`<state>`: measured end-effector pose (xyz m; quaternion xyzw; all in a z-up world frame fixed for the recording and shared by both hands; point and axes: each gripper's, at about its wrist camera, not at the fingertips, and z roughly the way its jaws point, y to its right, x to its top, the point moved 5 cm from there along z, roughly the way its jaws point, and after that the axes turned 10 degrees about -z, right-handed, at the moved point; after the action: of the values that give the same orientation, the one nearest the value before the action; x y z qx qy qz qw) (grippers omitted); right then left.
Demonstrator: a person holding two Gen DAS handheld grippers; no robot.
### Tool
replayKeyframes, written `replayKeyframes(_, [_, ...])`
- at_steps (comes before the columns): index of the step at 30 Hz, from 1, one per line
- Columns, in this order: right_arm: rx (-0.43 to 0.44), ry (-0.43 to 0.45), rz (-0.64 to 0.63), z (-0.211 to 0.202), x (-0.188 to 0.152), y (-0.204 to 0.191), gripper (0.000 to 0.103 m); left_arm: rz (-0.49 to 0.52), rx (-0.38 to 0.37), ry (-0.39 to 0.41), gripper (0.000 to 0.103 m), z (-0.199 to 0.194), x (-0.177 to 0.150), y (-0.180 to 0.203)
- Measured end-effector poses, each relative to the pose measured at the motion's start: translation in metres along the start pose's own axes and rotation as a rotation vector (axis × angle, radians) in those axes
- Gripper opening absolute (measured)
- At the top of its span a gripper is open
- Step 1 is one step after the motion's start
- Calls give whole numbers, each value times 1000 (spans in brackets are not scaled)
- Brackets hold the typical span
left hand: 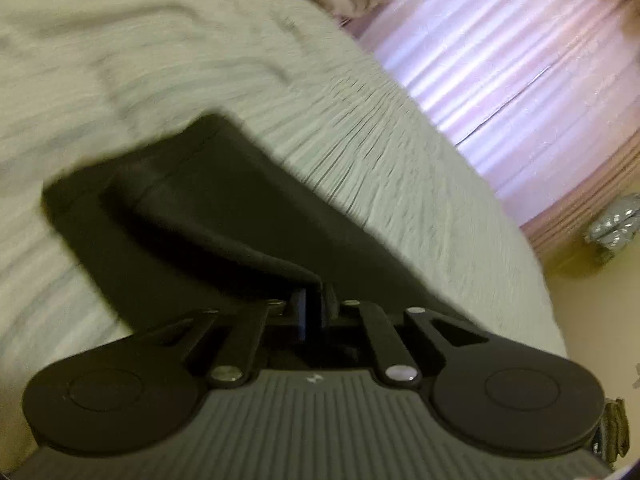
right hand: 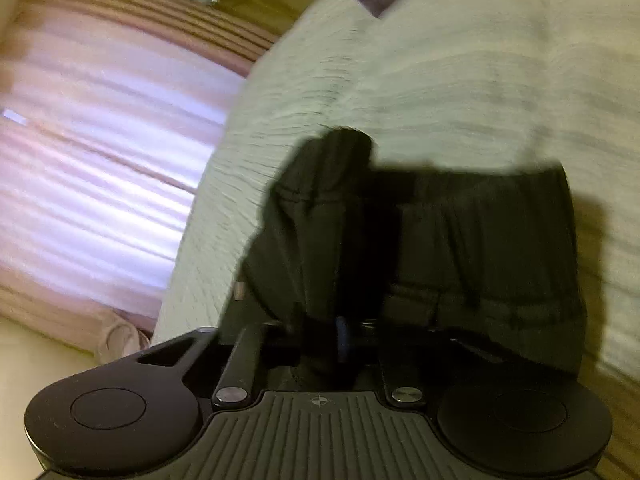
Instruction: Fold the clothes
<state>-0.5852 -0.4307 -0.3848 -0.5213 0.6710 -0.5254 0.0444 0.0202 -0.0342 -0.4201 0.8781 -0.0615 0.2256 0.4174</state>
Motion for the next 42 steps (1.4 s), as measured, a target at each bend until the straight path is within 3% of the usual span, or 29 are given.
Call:
replayKeyframes(3, [92,72,-65,-41,8,-26,8,96,-44,66,3,-26,13,15])
replayKeyframes(5, [154,109,-82,-74,9,-37,8,123,-36,68,3,-37,9,10])
replayKeyframes(7, [132,96,-88,-92,0,-26,8,122,-1,31,3,-37,-3,-4])
replayKeyframes(9, [46,41,-44,-91,-17,3,8,104,43,-8,3,-28,-16,-22])
replayKeyframes(11, [-3,7,14,-92,-30,29,8,79,33,-1,3,-33,-21,-29])
replayKeyframes(13, [13,15,56,-97,-35,41,8,69,7,22,3,-40,-23,-30])
replayKeyframes(18, [77,71,-45,-118,-24,18,7,96,-36,65,3,-47,-27,-23])
replayKeyframes(21, [40,41,20,-111,-36,44,8,56,1,30,3,-36,-42,-38])
replayKeyframes(24, [5,11,85,-104,-48,69,9,12,-8,30,3,-32,-41,-43])
replayKeyframes(25, [29,18,98,-106,-47,71,11,10,-9,28,3,-32,-39,-43])
replayKeyframes(26, [25,29,80,-110,-43,69,32,13,-6,24,3,-32,-38,-42])
replayKeyframes(27, [20,43,62,-113,-39,68,46,15,-4,18,3,-33,-38,-42])
replayKeyframes(29, [7,112,14,-123,-28,66,53,-6,-7,18,3,-30,-34,-43])
replayKeyframes(31, [-17,148,19,-125,-16,71,53,-30,-9,23,3,-29,-34,-45])
replayKeyframes(35, [22,77,71,-87,0,75,53,-32,-7,31,3,-30,-37,-45])
replayKeyframes(37, [1,34,33,-78,1,69,23,-29,-8,31,3,-30,-36,-45])
replayKeyframes(39, [-34,34,-2,-81,2,64,13,-2,-15,41,3,-36,-34,-41])
replayKeyframes(42, [6,75,-37,-104,9,47,11,58,-33,63,3,-45,-30,-33])
